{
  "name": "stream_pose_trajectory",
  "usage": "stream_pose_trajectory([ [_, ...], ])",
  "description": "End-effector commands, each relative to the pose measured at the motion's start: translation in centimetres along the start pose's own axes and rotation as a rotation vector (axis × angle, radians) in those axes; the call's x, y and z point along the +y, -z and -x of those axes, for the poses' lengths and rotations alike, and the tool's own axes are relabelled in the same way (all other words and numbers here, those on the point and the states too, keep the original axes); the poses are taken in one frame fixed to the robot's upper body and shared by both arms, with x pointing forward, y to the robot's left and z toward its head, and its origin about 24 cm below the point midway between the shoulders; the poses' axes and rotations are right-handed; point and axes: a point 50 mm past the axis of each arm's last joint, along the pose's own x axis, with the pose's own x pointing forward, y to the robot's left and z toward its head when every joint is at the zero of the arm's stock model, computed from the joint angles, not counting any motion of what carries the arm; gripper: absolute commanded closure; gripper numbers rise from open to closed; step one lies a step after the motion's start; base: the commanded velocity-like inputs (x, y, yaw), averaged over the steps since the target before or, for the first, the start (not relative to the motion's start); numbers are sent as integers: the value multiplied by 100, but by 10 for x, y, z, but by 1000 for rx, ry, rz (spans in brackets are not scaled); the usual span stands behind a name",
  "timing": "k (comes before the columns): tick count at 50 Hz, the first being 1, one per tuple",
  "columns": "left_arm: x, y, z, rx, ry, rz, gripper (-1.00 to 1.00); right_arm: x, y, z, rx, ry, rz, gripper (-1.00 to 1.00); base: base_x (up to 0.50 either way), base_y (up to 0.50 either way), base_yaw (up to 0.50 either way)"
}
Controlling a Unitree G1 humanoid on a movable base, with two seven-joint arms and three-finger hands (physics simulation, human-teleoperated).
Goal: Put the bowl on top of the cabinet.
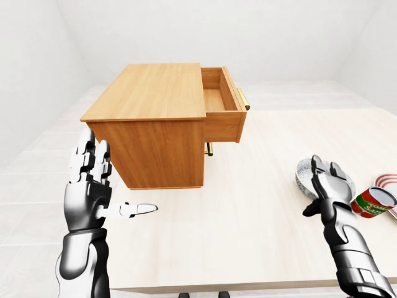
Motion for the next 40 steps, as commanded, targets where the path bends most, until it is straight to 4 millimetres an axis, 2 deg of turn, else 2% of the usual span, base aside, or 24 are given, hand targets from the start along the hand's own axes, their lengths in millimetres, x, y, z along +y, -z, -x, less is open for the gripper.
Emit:
stream_pose_trajectory([
  [1, 0, 0, 0, 0, -1, -1, -100, 9, 10, 1, 42, -10, -25, -100, 0, 0, 0],
  [17, -1, 1, 1, 6, 0, 0, -100, 17, 25, 14, 73, -19, -35, -100, 0, 0, 0],
  [40, 0, 5, 1, 25, -1, 1, -100, 27, 21, 4, 84, -51, -31, -100, 0, 0, 0],
])
